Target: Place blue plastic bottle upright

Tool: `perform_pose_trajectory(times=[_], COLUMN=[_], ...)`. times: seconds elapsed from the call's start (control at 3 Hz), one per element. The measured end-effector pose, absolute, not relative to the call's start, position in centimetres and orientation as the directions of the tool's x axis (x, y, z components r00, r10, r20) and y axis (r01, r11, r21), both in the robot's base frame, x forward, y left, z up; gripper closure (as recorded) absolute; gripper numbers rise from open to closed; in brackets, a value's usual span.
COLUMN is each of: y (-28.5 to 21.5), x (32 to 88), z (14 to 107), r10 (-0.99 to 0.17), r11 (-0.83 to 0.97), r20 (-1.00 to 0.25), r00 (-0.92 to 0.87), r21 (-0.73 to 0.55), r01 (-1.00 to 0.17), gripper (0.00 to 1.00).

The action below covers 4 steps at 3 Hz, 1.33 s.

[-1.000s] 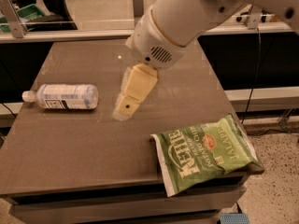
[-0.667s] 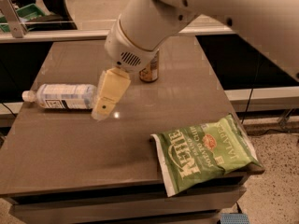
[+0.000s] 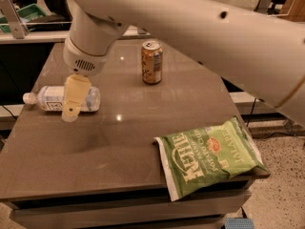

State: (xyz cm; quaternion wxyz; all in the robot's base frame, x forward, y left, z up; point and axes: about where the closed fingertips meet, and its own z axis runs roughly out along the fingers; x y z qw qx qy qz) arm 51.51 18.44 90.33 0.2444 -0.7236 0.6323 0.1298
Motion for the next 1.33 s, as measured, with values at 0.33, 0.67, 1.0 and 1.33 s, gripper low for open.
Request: perform_pose_trajectory(times=[0.33, 0.67, 1.0, 1.33], y=[21.6, 23.9, 25.5, 26.7], x=[52.8, 54.0, 54.5, 54.6], z=[88.4, 86.6, 84.9, 83.6], r10=[-0.888, -0.917, -0.932, -0.946], r11=[-0.112, -0.142, -0.164, -0.178], r20=[-0.418, -0.337, -0.286, -0.235], r00=[0.189, 0.212, 0.224, 0.222], r21=[-0.202, -0.222, -0.220, -0.197], r01=[-0.973, -0.965, -0.962, -0.964], gripper=[0.00, 0.00, 0.00, 0.00])
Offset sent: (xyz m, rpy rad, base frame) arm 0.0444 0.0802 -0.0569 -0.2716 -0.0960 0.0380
